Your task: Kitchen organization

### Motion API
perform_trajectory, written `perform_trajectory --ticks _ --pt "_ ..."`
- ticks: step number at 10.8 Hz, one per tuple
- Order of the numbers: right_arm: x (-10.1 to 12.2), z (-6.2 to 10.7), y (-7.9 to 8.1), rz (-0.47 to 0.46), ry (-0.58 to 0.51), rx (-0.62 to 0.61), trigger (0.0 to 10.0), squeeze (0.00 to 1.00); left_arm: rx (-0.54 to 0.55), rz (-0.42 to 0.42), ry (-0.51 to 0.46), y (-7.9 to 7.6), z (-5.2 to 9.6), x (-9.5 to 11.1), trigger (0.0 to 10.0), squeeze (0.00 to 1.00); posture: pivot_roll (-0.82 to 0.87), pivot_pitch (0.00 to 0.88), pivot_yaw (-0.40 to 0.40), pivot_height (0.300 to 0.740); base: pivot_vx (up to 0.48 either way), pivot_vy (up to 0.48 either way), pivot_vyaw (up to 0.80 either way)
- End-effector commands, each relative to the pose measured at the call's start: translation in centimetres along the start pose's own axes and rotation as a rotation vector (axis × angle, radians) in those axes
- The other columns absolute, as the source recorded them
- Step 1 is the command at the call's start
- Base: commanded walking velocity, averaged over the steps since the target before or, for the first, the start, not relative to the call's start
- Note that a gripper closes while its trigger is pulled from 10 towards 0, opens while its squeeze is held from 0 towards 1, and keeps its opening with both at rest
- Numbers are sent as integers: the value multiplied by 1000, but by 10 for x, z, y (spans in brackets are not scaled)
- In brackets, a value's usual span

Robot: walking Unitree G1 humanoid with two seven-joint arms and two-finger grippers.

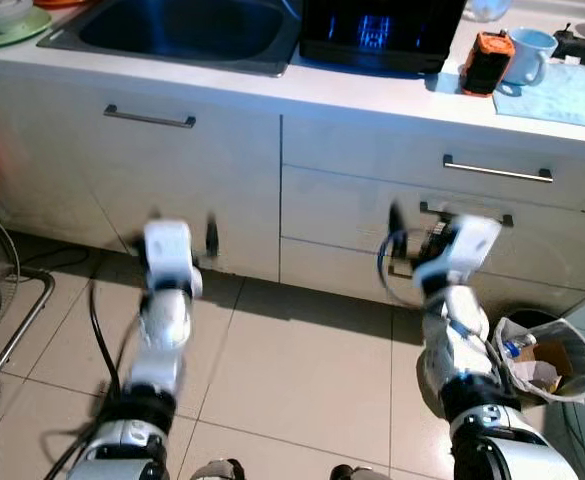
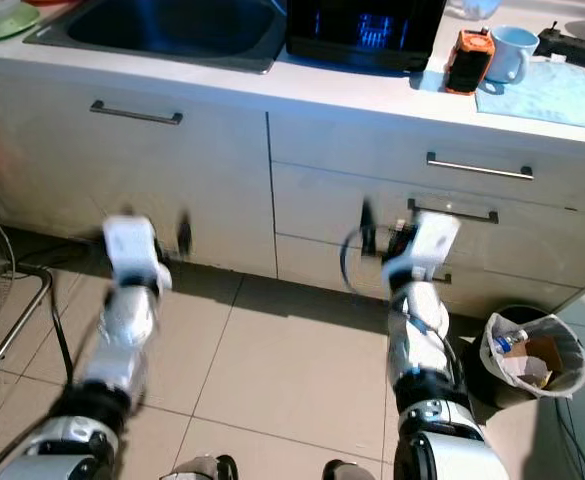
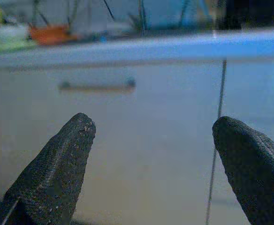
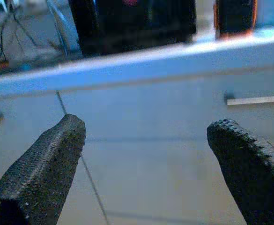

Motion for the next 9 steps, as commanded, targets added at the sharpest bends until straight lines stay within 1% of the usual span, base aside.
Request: perform_trajectory --ticks 1,2,3,4,5,7,8,9 --pt "6 1 1 -1 -29 -15 10000 0 2 15 -27 2 -3 12 10000 0 34 127 27 740 0 0 0" --pt "13 0 4 4 -52 -11 10000 0 -11 29 -53 0 -5 24 10000 0 34 127 27 740 0 0 0" --pt "8 4 11 -7 -36 -1 10000 0 -35 26 -37 -4 -3 21 10000 0 39 129 57 740 0 0 0" --pt "2 8 17 -6 -15 3 10000 0 -29 37 -6 -3 -1 15 10000 0 31 120 69 740 0 0 0" --pt "2 10 22 0 -15 16 10000 0 -31 43 2 -3 -1 15 10000 0 31 120 69 740 0 0 0" --pt "0 12 22 -11 -6 -5 10000 0 -44 57 32 -6 -5 14 10000 0 14 94 93 740 0 0 0" --pt "1 12 22 -12 -7 -4 10000 0 -47 60 28 -8 -6 16 10000 0 22 83 91 740 0 0 0" --pt "3 10 19 -10 -7 -2 10000 0 -48 67 18 -12 -6 20 10000 0 33 76 72 740 0 0 0"
Point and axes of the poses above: a point about 5 cm out from each wrist's last joint towards the gripper, its own z axis pointing back from the gripper into the wrist, its own x axis along the axis of the wrist's last joint, y = z × x, the point moved 6 cm from there along -z, pointing out of the wrist towards the gripper, and after that the axes turned 9 degrees about z, right-handed, at the moved point
